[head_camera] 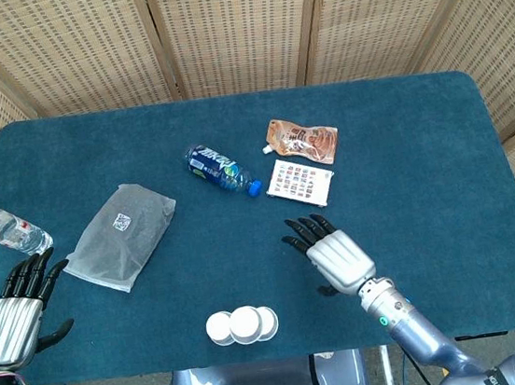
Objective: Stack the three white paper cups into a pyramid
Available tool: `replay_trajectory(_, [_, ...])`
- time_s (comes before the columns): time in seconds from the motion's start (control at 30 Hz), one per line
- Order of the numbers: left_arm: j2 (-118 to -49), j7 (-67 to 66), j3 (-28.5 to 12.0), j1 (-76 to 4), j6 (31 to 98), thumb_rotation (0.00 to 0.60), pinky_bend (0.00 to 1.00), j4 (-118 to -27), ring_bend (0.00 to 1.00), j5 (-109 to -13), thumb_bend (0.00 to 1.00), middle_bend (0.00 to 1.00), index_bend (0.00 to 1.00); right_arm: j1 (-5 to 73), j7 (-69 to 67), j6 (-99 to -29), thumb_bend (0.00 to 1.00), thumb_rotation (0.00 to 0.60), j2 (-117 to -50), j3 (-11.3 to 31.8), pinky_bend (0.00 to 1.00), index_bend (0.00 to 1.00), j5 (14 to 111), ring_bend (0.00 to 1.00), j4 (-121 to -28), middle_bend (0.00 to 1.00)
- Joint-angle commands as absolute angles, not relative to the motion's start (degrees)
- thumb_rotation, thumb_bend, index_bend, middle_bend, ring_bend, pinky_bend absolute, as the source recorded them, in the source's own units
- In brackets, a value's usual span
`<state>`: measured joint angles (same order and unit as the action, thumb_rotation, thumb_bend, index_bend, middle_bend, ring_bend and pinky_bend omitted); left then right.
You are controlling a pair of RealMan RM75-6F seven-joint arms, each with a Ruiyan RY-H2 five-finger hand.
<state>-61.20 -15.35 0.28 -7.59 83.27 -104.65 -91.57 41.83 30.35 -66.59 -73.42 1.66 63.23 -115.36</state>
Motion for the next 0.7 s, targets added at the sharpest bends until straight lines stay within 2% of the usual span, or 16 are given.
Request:
replay_trajectory(0.03, [-61.4,-15.4,0.2,-7.6,83.3,0.6,0.07,-104.6,0.0,-91.7,0.23,0.0,0.11,37.2,22.9,-70.0,0.14,0.6,-71.9,0.4,0.0,0.16,68.4,0.0,-109.1,0.0])
replay_trajectory(0.2, [-62.2,-15.2,0.2,-7.7,83.6,0.6,0.07,-104.0,0.0,-92.2,0.23,0.0,0.1,32.0,14.9,-74.3,0.14,0.6,-72.0,-1.1,0.0,0.16,73.4,0.0,-101.0,0.0])
replay_trajectory(0.43, [-63.3,-15.2,0.0,-7.6,84.0,0.6,0.07,-102.9,0.0,-92.3,0.23,0.0,0.06,26.3,10.3,-80.1,0.14,0.6,-72.5,-3.3,0.0,0.16,79.2,0.0,-94.3,0.0])
replay_trajectory(0.7, [-64.2,-15.3,-0.6,-7.4,84.4,0.6,0.06,-101.8,0.0,-91.4,0.22,0.0,0.01,18.4,7.4,-89.4,0.14,0.6,-72.8,-6.0,0.0,0.14,86.3,0.0,-90.1,0.0])
